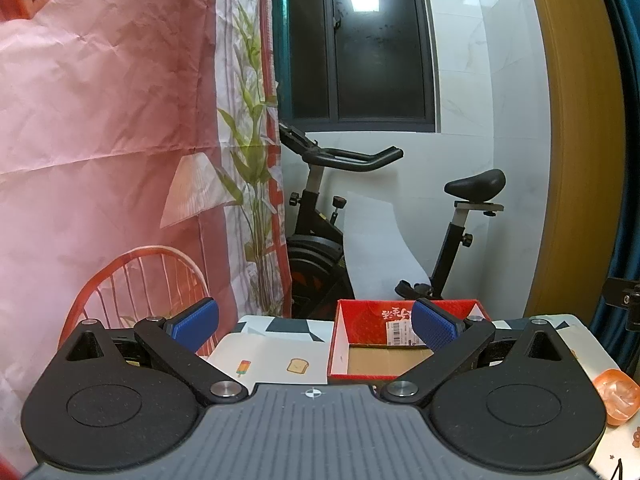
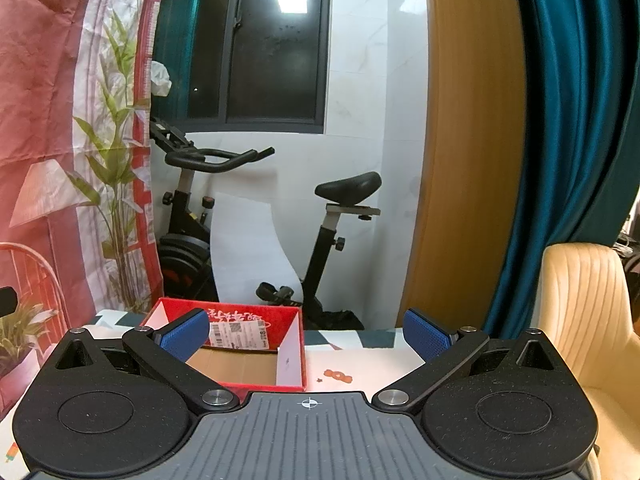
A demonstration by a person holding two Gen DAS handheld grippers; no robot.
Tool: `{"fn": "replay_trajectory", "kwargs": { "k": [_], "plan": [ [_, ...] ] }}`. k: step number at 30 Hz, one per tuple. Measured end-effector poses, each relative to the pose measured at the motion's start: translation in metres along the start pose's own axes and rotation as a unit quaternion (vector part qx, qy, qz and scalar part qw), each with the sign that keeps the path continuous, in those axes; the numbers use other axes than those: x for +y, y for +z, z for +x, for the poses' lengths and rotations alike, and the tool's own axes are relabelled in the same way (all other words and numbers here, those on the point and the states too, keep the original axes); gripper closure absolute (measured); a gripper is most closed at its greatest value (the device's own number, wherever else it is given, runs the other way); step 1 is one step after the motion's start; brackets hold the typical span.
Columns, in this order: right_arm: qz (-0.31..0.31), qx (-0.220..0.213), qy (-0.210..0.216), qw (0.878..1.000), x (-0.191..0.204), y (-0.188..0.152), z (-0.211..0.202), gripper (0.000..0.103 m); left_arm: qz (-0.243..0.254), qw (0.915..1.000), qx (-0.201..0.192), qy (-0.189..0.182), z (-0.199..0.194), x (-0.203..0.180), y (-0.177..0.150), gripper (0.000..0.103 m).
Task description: Organize soft objects
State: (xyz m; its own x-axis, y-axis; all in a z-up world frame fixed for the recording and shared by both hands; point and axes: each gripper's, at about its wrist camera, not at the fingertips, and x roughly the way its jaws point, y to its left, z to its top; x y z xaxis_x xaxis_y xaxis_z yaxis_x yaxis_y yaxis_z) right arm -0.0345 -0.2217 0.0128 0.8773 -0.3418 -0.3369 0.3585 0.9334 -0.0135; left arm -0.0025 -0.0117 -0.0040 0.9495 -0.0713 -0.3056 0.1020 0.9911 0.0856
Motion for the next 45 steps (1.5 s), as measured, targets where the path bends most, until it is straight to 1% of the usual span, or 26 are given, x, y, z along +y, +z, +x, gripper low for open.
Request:
{"fn": "replay_trajectory", "kwargs": {
  "k": [45],
  "plan": [
    [0.001,0.002,0.005,1.0,-0.0068,0.0019,0.0013,0.0,0.007,0.9998,0.004,-0.016,0.0042,-0.0007,-0.0045,0.0]
  ]
}}
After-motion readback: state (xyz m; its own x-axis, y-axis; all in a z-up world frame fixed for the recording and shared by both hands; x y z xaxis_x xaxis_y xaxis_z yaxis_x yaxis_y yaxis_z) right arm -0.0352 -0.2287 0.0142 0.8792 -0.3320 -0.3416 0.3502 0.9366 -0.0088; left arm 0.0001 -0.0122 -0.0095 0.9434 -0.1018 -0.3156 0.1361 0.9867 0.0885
